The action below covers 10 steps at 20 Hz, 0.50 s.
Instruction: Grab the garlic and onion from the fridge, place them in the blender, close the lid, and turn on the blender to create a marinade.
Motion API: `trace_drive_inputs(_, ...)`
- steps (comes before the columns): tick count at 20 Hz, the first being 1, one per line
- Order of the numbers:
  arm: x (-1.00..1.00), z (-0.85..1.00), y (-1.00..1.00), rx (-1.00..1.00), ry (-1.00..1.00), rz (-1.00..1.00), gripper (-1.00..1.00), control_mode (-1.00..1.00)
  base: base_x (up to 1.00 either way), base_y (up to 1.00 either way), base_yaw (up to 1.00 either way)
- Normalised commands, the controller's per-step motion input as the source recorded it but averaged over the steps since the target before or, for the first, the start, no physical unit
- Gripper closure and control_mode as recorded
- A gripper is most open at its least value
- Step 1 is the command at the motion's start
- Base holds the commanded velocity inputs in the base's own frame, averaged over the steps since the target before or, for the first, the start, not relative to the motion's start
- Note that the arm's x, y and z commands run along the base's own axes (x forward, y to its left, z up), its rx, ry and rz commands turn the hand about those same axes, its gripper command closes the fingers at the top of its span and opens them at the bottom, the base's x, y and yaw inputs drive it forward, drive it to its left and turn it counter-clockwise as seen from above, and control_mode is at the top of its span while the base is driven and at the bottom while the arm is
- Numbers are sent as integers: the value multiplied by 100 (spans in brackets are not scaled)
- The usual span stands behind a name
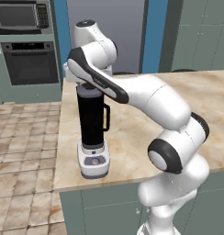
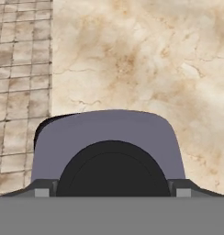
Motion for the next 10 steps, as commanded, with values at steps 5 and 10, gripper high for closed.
trace_drive_inputs(5,0,-33,0,0,-5,0,-100,-100,0,0,0)
trace_drive_inputs(10,-6,-30,0,1,-9,0,-100,-100,0,0,0)
